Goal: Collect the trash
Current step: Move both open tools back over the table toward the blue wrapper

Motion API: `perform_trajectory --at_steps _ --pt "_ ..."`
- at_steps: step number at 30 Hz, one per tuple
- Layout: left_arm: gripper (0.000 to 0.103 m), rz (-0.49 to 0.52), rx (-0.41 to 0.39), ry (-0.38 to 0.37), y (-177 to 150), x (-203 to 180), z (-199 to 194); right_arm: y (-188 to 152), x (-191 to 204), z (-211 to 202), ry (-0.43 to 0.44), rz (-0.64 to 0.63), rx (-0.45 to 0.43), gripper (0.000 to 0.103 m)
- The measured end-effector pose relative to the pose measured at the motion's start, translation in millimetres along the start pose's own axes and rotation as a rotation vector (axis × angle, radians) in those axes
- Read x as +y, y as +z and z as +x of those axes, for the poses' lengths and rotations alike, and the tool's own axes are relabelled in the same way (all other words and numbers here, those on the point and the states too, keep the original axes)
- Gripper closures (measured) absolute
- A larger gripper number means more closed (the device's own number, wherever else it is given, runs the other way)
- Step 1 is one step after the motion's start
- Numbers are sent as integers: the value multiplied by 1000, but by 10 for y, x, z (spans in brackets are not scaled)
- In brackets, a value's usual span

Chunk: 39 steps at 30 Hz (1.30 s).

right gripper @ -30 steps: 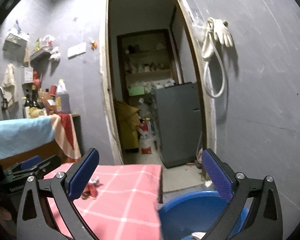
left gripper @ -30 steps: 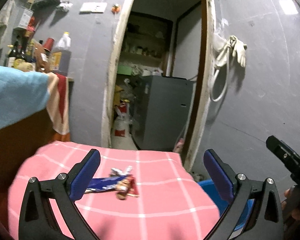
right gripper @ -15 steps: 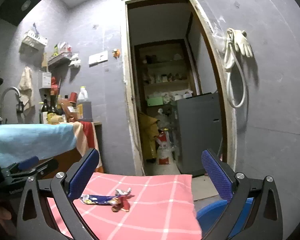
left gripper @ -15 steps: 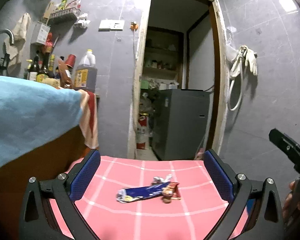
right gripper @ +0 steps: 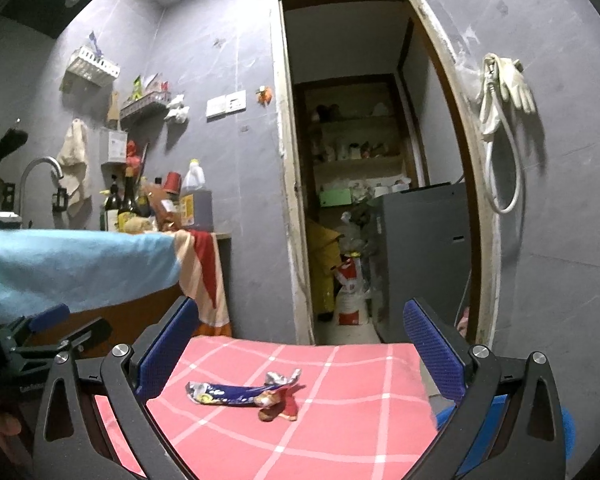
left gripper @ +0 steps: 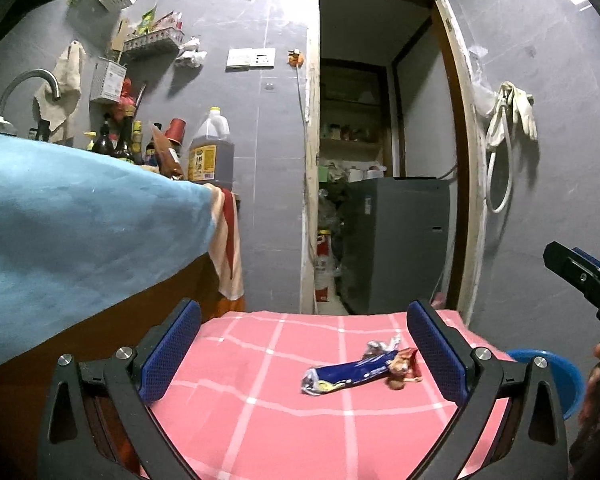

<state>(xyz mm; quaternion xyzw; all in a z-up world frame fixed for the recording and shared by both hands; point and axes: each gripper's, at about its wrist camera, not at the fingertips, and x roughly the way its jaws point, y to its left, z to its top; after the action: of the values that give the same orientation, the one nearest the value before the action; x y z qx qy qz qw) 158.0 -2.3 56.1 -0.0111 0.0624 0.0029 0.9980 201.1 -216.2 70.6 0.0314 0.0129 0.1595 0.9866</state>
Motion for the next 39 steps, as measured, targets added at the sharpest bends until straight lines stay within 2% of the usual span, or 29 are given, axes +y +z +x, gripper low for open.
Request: perform_trajectory --at_steps 4,6,8,10,14,17,24,31,37,39 --pt "2 -21 26 16 -79 84 77 -77 76 95 17 -8 21 0" --pt "2 -80 23 31 -116 161 97 -116 102 141 25 -14 31 0" --pt "2 -185 23 28 -147 288 131 -147 120 179 29 -20 38 0" --pt "2 -225 49 47 -139 365 205 -179 134 227 34 -28 47 0" --pt "2 -108 77 119 -61 345 373 -239 127 327 32 -33 61 0" --pt "2 -47 116 119 -64 317 533 -279 115 423 34 -32 77 0" --pt "2 -77 198 92 -185 428 861 -407 103 742 37 -52 172 0" --pt "2 -115 373 34 -293 531 1259 -577 40 1070 32 -38 334 0" --pt "2 -102 503 -36 -399 468 1513 -685 -20 1274 40 -16 449 1" --pt "2 -95 538 -62 -446 435 1579 -723 -19 1337 46 -21 486 5"
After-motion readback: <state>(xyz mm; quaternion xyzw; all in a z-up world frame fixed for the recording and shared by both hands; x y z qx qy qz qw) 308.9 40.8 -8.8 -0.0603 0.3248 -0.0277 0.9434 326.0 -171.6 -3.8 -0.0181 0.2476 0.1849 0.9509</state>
